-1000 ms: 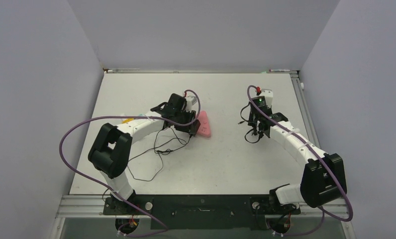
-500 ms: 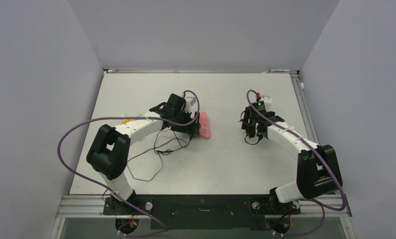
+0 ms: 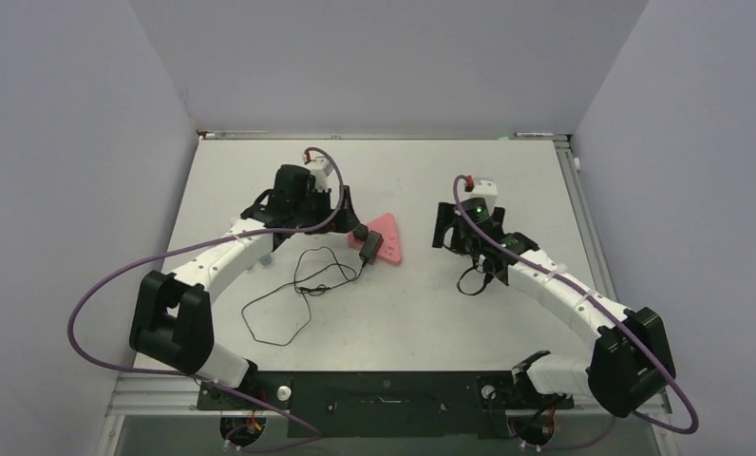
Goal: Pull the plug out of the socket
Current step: Place the plug at the center of the board.
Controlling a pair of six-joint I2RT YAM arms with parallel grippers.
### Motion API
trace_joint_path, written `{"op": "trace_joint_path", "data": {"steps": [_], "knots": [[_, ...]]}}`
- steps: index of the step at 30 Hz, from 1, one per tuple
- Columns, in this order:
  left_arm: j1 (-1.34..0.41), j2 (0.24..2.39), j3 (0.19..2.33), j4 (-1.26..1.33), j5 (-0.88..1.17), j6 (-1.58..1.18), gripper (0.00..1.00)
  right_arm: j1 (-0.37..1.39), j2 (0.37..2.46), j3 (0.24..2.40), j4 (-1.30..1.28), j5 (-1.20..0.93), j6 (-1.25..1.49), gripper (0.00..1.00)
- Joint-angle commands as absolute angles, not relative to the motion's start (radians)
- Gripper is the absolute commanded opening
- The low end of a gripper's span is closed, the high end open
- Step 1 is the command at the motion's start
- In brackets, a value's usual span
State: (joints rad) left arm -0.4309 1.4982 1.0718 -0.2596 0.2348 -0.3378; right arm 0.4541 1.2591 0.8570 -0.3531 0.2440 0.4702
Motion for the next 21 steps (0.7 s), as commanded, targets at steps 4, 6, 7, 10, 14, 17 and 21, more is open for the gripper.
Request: {"op": "trace_joint_path", "data": {"steps": [4,6,7,10,14,17,21], "knots": [[-0.353,1.467,1.066,-0.237,0.204,-0.373,0.95,0.846,1.337,0.957,-0.307,0.412,0.723,0.94],[-0.353,1.445,1.065,-0.250,0.164,-0.356,0.95,0.943,1.406,0.995,-0.291,0.491,0.785,0.94],[-0.353,1.434,1.062,-0.252,0.150,-0.350,0.95,0.983,1.438,1.014,-0.287,0.519,0.811,0.93],[-0.353,1.401,1.053,-0.253,0.125,-0.339,0.95,1.062,1.549,1.082,-0.296,0.571,0.869,0.92],[-0.353,1.389,1.049,-0.255,0.117,-0.330,0.96,1.095,1.697,1.187,-0.318,0.602,0.884,0.90],[-0.353,1.386,1.051,-0.259,0.115,-0.328,0.95,1.094,1.768,1.253,-0.367,0.652,0.880,0.90],[-0.353,1.382,1.053,-0.260,0.118,-0.330,0.96,1.075,1.827,1.309,-0.433,0.711,0.880,0.90]]}}
